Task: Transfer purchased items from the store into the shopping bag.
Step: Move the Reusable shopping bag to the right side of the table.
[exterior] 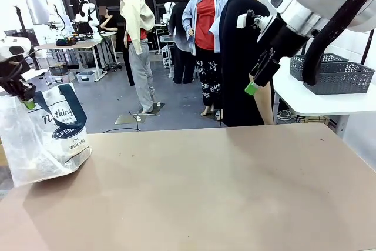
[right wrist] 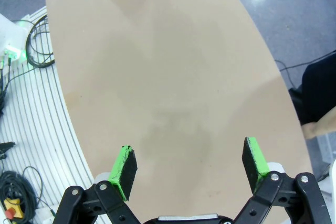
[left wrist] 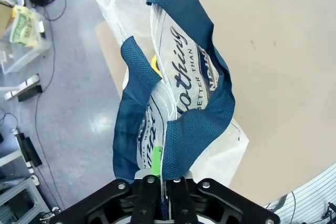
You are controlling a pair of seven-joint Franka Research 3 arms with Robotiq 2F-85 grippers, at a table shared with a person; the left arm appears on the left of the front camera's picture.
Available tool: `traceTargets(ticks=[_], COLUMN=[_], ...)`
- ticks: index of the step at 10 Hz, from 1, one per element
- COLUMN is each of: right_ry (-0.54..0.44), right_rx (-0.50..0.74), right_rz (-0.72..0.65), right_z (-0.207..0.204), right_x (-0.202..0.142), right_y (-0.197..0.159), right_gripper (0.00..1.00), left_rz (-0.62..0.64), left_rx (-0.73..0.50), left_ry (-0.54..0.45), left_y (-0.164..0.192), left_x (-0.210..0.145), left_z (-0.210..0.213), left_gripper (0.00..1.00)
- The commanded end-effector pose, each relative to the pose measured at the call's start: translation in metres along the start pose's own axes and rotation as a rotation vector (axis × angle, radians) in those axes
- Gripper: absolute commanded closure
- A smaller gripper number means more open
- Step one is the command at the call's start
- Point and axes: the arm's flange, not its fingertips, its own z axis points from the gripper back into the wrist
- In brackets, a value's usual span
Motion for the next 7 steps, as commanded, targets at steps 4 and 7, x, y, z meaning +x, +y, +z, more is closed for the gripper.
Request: traceTargets(ticks=[4,7], right_ry=[0.022,0.022], right_rx=[-0.001,-0.001], right_rz=[-0.003,-0.003], right_z=[0.001,0.001], right_x=[0.000,0.000], right_y=[0.001,0.001], right_gripper=[0.00,0.00], left_rz=[-0.011,-0.049], left_rx=[0.049,0.079], left_ry=[-0.008,-0.037], left_y=[-0.015,-0.038], left_x=[-0.003,-0.005], left_z=[0.014,0.036], left_gripper=[0.30,0.00])
